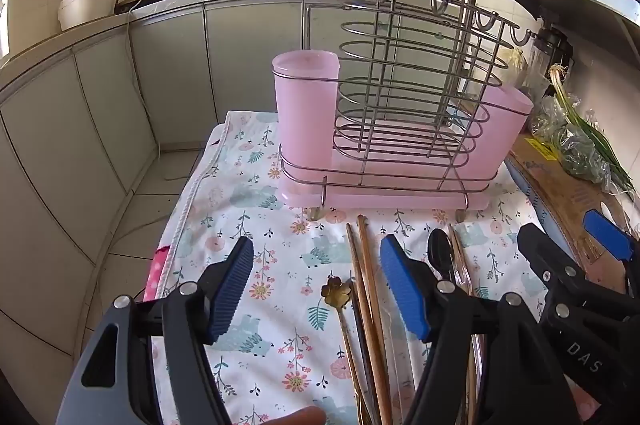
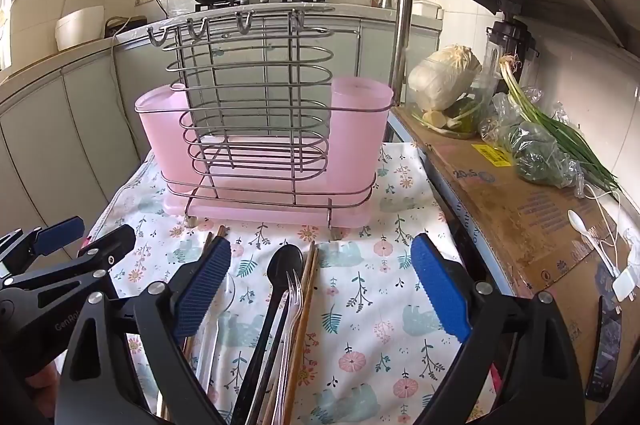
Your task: Organize utensils
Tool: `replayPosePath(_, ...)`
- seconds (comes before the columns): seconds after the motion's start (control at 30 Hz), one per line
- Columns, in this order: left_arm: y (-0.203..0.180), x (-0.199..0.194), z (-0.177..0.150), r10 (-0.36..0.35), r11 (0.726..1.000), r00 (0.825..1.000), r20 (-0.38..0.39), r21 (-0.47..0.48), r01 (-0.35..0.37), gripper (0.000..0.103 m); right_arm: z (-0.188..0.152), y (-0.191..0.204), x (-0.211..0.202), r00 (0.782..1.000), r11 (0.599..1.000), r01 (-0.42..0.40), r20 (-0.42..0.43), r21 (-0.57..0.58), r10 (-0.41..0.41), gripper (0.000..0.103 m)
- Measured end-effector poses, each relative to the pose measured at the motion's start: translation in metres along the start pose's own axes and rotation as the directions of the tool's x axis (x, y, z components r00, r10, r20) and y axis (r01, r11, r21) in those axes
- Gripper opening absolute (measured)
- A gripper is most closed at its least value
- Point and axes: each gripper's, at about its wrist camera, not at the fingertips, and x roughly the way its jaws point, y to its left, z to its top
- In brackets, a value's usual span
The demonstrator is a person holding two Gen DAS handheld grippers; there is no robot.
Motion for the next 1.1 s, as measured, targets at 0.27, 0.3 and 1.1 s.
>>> replayPosePath(0.27,-0.001,0.002,0.001,-0.003,1.0,1.0,0.0,0.006,0.003,0.066,0.002,0.001,-0.004,1.0,1.0,0.003,0.006,-0.003,-0.003,0.092)
replayPosePath(0.3,0.001,-0.004,0.005,-0.002,1.0,1.0,0.004,0.003,0.002,0.066,0.001,0.002,-0.004,1.0,1.0,0.005,0.006,-0.006,-0.005,0.092)
replayPosePath(1.1,0.002,-0.013,0.006,-0.005,1.0,1.0,0.02,0.0,0.005,0.066,0.004,0.002,-0.008,1.0,1.0,0.006,0.017,-0.01,-0.006,0.092)
